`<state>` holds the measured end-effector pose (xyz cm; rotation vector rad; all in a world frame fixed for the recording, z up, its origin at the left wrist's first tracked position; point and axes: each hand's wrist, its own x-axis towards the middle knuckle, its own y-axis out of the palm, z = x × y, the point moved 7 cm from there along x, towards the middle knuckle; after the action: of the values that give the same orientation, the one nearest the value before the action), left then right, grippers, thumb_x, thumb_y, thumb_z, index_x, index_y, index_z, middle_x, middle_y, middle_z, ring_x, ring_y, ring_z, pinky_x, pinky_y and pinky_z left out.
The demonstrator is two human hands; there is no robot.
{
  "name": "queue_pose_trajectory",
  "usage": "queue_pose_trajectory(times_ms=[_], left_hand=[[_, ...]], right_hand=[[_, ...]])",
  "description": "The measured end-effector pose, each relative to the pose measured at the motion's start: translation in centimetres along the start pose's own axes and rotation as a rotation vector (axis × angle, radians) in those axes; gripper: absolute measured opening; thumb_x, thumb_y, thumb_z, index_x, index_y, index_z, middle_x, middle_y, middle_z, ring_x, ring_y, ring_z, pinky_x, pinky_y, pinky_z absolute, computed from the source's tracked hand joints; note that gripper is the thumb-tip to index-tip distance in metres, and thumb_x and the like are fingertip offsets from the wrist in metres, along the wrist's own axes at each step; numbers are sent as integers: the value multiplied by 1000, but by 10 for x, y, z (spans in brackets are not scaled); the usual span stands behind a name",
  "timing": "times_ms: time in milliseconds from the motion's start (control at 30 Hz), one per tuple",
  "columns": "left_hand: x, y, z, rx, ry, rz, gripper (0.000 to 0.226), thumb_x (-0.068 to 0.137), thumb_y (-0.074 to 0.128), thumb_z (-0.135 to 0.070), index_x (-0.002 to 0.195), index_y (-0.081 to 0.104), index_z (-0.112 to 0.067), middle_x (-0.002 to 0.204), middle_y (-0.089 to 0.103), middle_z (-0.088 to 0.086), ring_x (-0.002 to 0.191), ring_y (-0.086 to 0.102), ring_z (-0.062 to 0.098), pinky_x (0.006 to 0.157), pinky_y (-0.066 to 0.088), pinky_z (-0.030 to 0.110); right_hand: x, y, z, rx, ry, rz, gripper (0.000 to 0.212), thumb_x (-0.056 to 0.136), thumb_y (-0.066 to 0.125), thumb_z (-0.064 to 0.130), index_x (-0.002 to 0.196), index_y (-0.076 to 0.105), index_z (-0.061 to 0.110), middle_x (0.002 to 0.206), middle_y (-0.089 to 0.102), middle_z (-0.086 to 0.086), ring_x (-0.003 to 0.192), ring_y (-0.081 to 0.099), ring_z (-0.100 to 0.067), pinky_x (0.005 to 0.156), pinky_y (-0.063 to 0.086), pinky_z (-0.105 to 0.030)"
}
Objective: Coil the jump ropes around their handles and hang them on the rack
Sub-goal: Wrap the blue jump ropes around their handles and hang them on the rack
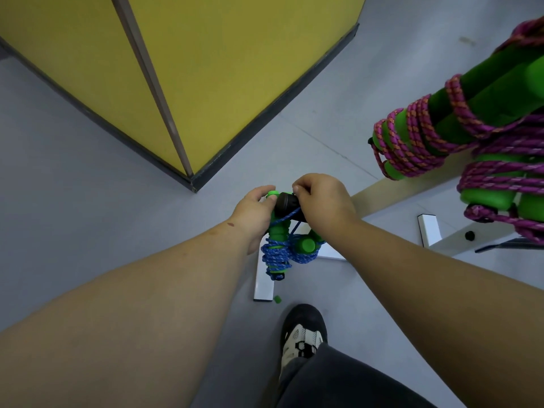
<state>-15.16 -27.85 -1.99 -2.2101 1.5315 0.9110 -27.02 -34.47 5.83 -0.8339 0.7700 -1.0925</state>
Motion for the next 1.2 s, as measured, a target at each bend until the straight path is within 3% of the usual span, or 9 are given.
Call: queue_pose_trajectory(times_ms=[133, 267, 367, 467, 600, 733, 867, 1033, 1200], left_hand=[[-2, 8, 7, -134, -62, 33, 45, 105, 43, -7, 144, 53, -28, 119, 68, 11, 108, 69, 33, 96, 57, 48], [-3, 9, 13, -148, -105, 8, 41, 100, 44, 1, 133, 57, -19, 113, 71, 16, 104, 71, 38, 90, 60, 52], [-6, 10, 16, -155, -102, 10, 42, 98, 38, 8, 121, 61, -19, 105, 73, 19, 89, 73, 37, 78, 63, 49], [-9, 12, 18, -132, -90, 35, 46, 97, 43, 12, 114, 67, -22, 96, 76, 18, 78, 74, 34, 67, 64, 41], [-13, 12, 20, 7, -30, -7, 43, 96, 49, 3, 123, 69, -23, 107, 76, 9, 90, 70, 24, 58, 50, 23], [-16, 11, 19, 82, 22, -94, 35, 94, 50, 3, 107, 67, -25, 98, 73, 5, 83, 68, 22, 61, 53, 28], [-17, 12, 19, 114, 45, -101, 42, 92, 47, 6, 96, 70, -29, 98, 75, 6, 94, 72, 32, 80, 62, 41], [-20, 10, 12, 133, 66, -92, 52, 87, 44, 10, 116, 69, -26, 102, 74, 2, 91, 69, 25, 69, 55, 30], [-27, 5, -2, 141, 144, -125, 60, 84, 42, 13, 130, 65, -19, 109, 73, 1, 79, 61, 17, 64, 46, 24]], right_hand=[[-2, -3, -2, -156, -77, -22, 26, 99, 50, 20, 110, 73, 23, 102, 67, -8, 99, 58, -31, 84, 52, -45], [-8, 1, -8, -310, -119, 74, 28, 97, 48, 15, 116, 70, 16, 109, 62, -10, 103, 54, -31, 87, 50, -44], [-10, -1, -13, -285, -94, 174, 29, 101, 46, 27, 111, 67, 10, 113, 58, -11, 107, 54, -32, 90, 49, -43], [-13, -2, -14, -329, -89, 285, 22, 99, 54, 33, 97, 58, 11, 109, 55, -10, 99, 55, -31, 81, 47, -39], [-18, -8, -11, -557, -105, 305, 17, 94, 63, 30, 101, 57, 16, 101, 48, -5, 89, 45, -24, 71, 45, -38], [-20, -17, -4, -751, -117, 291, 21, 91, 69, 29, 107, 59, 19, 87, 38, 0, 90, 34, -22, 64, 35, -36], [-19, -18, -3, -738, -95, 309, 24, 91, 68, 32, 109, 58, 18, 83, 36, 1, 91, 34, -23, 66, 37, -37], [-19, -16, -6, -585, -137, 296, 28, 97, 59, 37, 112, 60, 14, 110, 53, -8, 105, 51, -29, 75, 46, -38], [-17, -16, -4, -531, -150, 243, 23, 97, 58, 36, 106, 61, 15, 99, 49, -5, 91, 48, -26, 74, 48, -39]])
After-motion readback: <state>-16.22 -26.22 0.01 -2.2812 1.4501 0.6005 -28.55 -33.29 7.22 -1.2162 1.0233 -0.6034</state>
